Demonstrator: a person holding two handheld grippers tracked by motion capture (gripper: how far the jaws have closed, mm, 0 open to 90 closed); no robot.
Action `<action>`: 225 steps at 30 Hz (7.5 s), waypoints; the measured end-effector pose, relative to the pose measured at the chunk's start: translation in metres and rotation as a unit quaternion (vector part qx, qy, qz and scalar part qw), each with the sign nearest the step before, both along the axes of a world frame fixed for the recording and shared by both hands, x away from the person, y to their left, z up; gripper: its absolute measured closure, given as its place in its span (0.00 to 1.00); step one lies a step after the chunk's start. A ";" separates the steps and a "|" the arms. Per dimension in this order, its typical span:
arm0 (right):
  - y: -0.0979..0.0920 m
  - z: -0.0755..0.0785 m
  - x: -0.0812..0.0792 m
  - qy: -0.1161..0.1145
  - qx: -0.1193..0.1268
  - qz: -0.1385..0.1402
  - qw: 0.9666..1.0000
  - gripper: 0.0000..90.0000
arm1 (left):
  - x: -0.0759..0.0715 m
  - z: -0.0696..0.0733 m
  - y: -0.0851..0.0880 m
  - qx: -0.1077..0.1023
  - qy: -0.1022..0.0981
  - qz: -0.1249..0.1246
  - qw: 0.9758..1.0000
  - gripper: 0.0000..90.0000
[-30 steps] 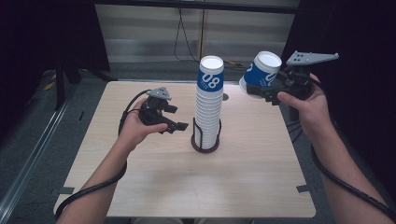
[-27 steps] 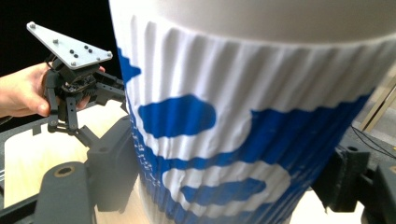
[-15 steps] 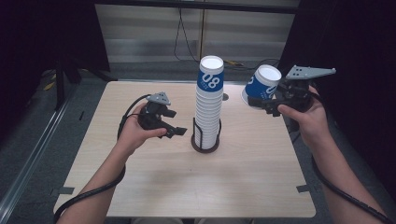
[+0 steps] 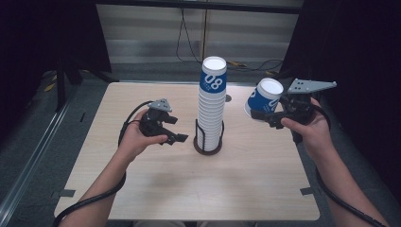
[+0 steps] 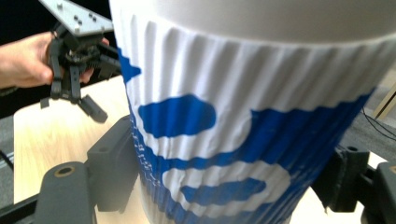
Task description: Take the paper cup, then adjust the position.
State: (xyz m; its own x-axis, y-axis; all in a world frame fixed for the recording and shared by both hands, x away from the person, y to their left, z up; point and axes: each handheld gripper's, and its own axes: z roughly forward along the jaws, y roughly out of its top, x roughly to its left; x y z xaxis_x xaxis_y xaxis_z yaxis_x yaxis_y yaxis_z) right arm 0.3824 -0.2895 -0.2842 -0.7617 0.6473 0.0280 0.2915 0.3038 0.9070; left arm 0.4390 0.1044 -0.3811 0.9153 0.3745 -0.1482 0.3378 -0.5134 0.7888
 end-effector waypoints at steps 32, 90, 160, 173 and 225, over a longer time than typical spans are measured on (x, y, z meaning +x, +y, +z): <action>0.005 -0.039 -0.022 0.021 -0.024 0.041 0.999 0.23 | -0.006 -0.011 0.003 0.006 0.006 -0.005 1.000 0.17; 0.055 -0.096 -0.033 0.061 -0.081 0.132 0.986 0.24 | -0.037 -0.041 -0.003 0.024 0.019 -0.047 0.998 0.17; 0.108 -0.107 -0.020 0.123 -0.307 0.215 0.919 0.24 | -0.053 -0.050 -0.020 0.058 0.015 -0.095 0.994 0.18; 0.118 -0.106 -0.021 0.137 -0.334 0.220 0.906 0.24 | -0.054 -0.049 -0.022 0.044 0.016 -0.091 0.995 0.18; 0.131 -0.108 -0.019 0.140 -0.378 0.247 0.881 0.25 | -0.056 -0.041 -0.032 0.017 0.013 -0.109 0.994 0.17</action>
